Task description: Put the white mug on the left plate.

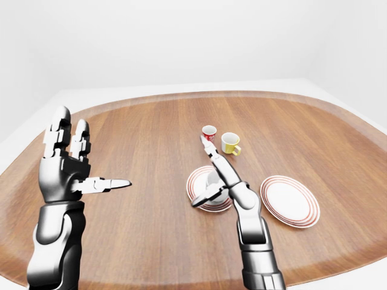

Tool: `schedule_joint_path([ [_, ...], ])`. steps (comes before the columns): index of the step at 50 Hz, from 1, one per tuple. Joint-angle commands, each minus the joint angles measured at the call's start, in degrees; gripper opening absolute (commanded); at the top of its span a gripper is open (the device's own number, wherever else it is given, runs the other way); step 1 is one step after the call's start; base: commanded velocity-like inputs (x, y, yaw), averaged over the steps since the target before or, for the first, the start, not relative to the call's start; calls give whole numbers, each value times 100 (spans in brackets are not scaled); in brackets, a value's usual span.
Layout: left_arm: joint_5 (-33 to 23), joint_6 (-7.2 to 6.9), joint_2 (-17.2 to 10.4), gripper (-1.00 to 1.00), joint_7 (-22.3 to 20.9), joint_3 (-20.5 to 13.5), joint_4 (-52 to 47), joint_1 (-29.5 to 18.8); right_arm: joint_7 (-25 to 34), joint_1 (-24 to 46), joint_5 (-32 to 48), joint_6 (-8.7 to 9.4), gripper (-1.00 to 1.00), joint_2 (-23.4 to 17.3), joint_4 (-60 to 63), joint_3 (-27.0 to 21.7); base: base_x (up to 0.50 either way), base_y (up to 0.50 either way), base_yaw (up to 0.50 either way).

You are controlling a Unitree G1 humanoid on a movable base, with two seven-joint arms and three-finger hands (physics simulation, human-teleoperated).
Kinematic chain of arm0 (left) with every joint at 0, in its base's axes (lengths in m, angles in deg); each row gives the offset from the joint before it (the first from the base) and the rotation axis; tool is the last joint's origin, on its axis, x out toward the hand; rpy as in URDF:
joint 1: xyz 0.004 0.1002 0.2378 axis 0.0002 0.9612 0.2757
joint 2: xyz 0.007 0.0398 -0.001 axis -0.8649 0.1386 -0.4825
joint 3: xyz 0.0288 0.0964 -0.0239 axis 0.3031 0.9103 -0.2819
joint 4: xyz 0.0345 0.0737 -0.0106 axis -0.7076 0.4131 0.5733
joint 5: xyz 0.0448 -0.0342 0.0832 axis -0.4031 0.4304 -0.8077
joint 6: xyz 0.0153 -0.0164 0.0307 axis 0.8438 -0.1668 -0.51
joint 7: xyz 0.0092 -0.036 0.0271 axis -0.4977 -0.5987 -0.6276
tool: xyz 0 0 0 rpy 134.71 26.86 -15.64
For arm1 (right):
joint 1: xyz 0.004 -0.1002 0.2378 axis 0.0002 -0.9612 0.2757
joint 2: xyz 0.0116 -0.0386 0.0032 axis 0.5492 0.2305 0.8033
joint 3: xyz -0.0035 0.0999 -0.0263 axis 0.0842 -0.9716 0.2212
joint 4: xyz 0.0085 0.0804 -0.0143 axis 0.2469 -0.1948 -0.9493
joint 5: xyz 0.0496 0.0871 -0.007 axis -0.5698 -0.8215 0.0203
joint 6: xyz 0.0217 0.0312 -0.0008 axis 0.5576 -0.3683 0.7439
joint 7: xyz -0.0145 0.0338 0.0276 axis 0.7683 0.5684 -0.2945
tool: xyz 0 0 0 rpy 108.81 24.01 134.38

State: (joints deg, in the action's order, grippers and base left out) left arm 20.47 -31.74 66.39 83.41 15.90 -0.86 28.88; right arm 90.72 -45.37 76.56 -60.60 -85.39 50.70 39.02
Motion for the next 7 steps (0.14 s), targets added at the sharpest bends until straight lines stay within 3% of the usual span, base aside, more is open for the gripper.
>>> schedule_joint_path([
  [1, -8, 0, 6, 100, 0, 10, -18, 17, -19, -348, -1195, 0, 100, 70, 675, -73, 0, 0, 0],
  [7, -12, 0, 9, 100, 4, 10, 7, 20, -42, -321, -1717, 0, 100, 53, 1041, -121, 0, 0, 0],
])
